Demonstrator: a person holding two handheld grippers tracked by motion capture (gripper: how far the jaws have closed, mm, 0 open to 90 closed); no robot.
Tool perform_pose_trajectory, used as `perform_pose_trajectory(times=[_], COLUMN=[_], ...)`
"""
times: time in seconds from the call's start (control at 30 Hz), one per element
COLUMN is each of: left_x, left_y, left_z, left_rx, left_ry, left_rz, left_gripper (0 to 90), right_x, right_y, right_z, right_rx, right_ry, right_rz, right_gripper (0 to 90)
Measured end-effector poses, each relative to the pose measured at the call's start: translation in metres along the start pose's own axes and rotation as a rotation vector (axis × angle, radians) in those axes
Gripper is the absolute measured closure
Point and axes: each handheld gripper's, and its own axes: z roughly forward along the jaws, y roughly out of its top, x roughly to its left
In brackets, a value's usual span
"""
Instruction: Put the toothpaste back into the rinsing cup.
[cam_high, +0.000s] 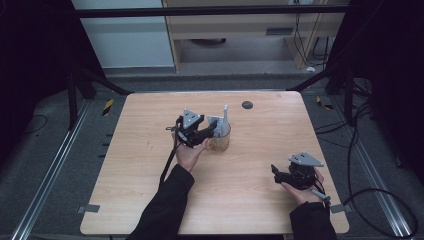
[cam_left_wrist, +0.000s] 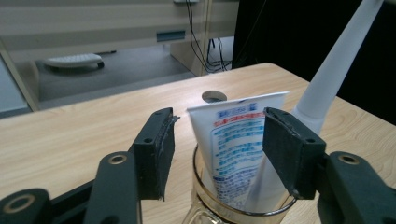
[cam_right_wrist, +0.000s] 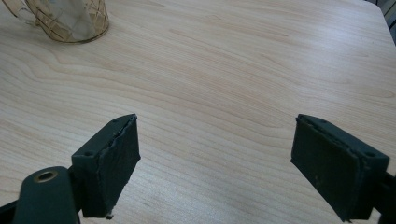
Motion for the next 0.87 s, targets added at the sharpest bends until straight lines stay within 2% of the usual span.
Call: perform_pose_trajectory(times=[0.13,0.27,0.37,0.4,0.53,0.63,0.87], left_x=[0.004,0.010,0.016,0.019,0.035,0.047,0.063], left_y=[0.002,-0.003,-0.008,-0.011,-0.024,-0.039,-0.062], left_z=[-0.013,-0.027,-0.038,-0.042,-0.062,-0.077,-0.106], left_rx=[0.027,0.082,0.129,0.144,0.184,0.210,0.253], left_ry=[0.005,0.015,0.028,0.023,0.004,0.018,0.055], left_rz=[0.010,0.030,0.063,0.063,0.021,0.008,-0.002], left_gripper=[39.4,38.1,37.3,36.9,35.0,33.6,31.6], right_x=[0.001,0.001,0.000,0.000,0.000,-0.001,-0.003], right_y=[0.000,0.001,0.000,0.000,0.000,-0.001,-0.004], right_z=[-0.001,-0.001,-0.001,-0.001,-0.002,-0.001,-0.001], right_rx=[0.000,-0.001,0.000,0.002,0.001,0.003,0.012], right_ry=[0.001,0.001,-0.002,-0.003,-0.003,-0.005,-0.011], right_rz=[0.007,0.011,0.009,0.011,0.015,0.015,0.023], right_gripper=[15.1,15.0,14.8,14.7,14.4,13.9,13.5])
